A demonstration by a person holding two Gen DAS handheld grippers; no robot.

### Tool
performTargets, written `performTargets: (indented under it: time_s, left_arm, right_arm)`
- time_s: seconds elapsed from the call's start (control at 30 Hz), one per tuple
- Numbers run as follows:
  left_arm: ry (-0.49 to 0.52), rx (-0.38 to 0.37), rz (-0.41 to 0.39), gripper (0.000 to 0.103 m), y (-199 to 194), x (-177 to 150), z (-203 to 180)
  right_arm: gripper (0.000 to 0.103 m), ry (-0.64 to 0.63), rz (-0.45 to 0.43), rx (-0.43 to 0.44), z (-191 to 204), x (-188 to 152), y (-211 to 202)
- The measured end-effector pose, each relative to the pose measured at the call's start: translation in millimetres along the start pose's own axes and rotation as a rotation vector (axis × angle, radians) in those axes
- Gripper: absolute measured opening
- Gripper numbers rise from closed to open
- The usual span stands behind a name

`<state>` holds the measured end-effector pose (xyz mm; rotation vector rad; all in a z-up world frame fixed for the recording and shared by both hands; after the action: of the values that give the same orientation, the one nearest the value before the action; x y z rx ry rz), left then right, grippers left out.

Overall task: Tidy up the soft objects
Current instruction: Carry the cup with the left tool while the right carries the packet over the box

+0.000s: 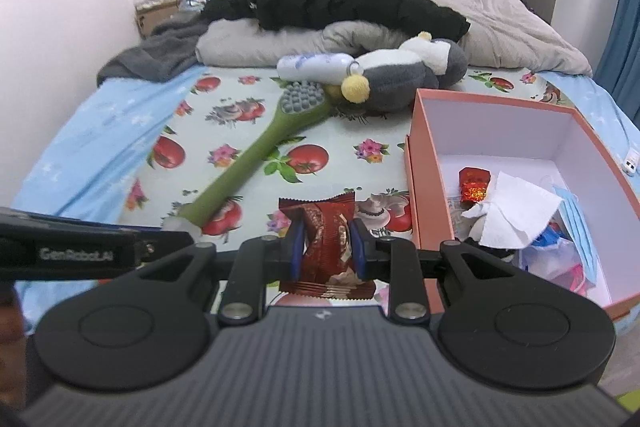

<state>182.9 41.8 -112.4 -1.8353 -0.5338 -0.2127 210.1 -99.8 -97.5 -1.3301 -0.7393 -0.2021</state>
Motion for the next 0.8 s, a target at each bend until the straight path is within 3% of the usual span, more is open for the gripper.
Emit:
performTargets:
  time_s: [0.43,0.8]
  left_arm:
    - [0.058,-0.025,-0.050,0.027,-39,-20,-38]
    - [0.132,-0.092,-0.053,0.028,-45,-31,-95]
  right_arm:
    - [0.028,0.048,-0.067,0.011,-9,-15,-62]
    - [0.028,0.109,-0.109,-0.046,-44,-33,-101]
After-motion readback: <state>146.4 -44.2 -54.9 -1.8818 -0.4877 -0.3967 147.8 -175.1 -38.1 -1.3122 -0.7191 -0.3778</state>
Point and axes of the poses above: each gripper's, at about its wrist camera, not at the fingertips, and y roughly the way its jaws point, z to its left, x to its top, the point moved 9 cm from there along y, roughly the way its jaws point, and after that the axes turned 11 degrees about z, right-handed, at the moved point
